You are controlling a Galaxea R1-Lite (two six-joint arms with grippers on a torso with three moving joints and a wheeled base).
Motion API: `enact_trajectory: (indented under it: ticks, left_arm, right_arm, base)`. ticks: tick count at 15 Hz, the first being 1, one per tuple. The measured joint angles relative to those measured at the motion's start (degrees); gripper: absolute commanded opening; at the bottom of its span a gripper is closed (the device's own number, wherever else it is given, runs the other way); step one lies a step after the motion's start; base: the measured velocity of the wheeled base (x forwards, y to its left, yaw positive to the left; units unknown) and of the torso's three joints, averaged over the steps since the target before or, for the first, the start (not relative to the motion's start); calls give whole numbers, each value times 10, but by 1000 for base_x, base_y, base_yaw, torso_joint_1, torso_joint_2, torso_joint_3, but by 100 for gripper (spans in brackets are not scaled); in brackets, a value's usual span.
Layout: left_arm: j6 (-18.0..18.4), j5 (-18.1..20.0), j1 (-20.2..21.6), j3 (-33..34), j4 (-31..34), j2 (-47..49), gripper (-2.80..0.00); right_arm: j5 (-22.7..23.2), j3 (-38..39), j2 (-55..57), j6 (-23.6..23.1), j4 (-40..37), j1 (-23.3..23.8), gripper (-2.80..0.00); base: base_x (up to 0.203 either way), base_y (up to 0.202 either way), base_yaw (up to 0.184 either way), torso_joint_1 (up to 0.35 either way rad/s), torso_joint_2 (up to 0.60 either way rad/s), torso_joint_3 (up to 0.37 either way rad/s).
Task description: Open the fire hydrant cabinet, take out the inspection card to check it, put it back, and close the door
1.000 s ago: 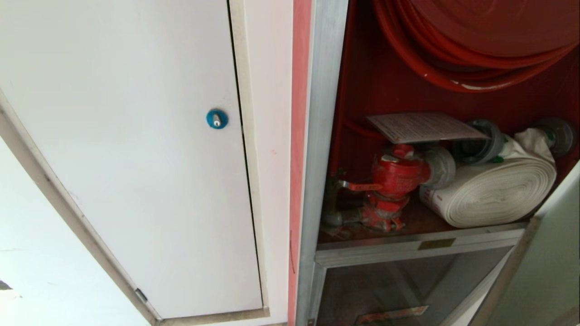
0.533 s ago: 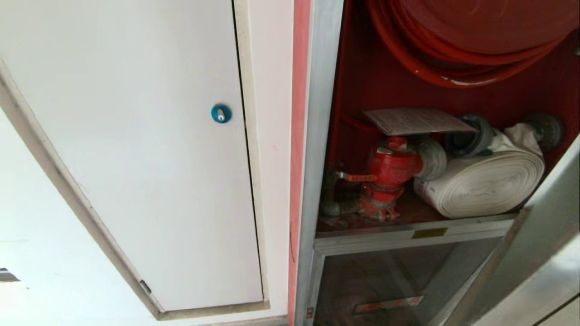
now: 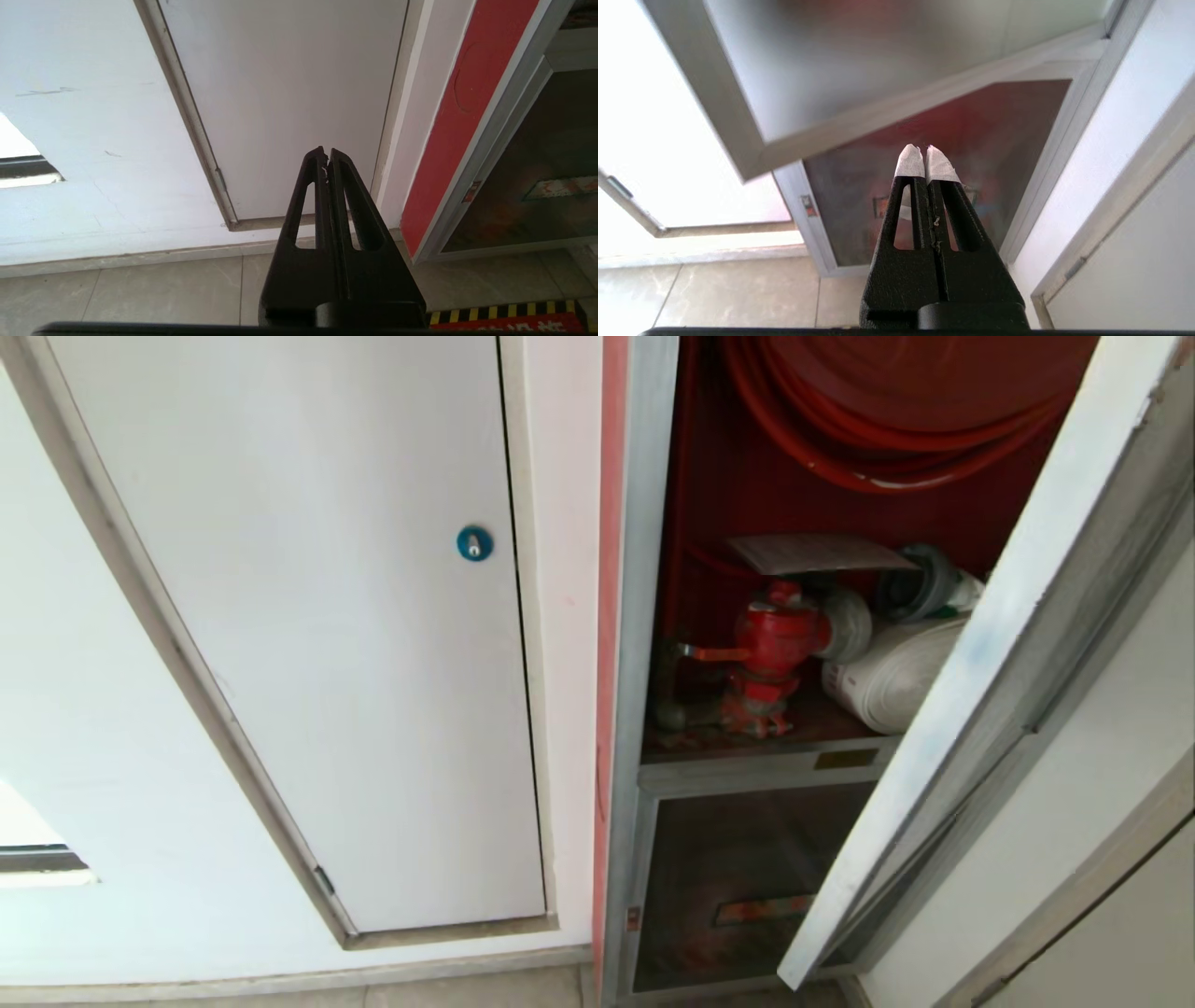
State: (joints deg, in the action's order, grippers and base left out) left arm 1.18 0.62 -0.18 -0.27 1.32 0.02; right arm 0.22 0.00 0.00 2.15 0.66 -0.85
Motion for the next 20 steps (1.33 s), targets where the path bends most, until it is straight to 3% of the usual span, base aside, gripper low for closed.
enact_trajectory:
  ticks: [11,20]
  left_arm:
    - [0,0,0,0,0,0,-280]
    - [0,0,0,0,0,0,-280]
  right_arm:
    - [0,0,0,-1,0,0,-280]
    - [0,0,0,-3,0,0,-280]
  base:
    - [-190,0,0,0,2,2]
    - [0,0,0,5,1,-2]
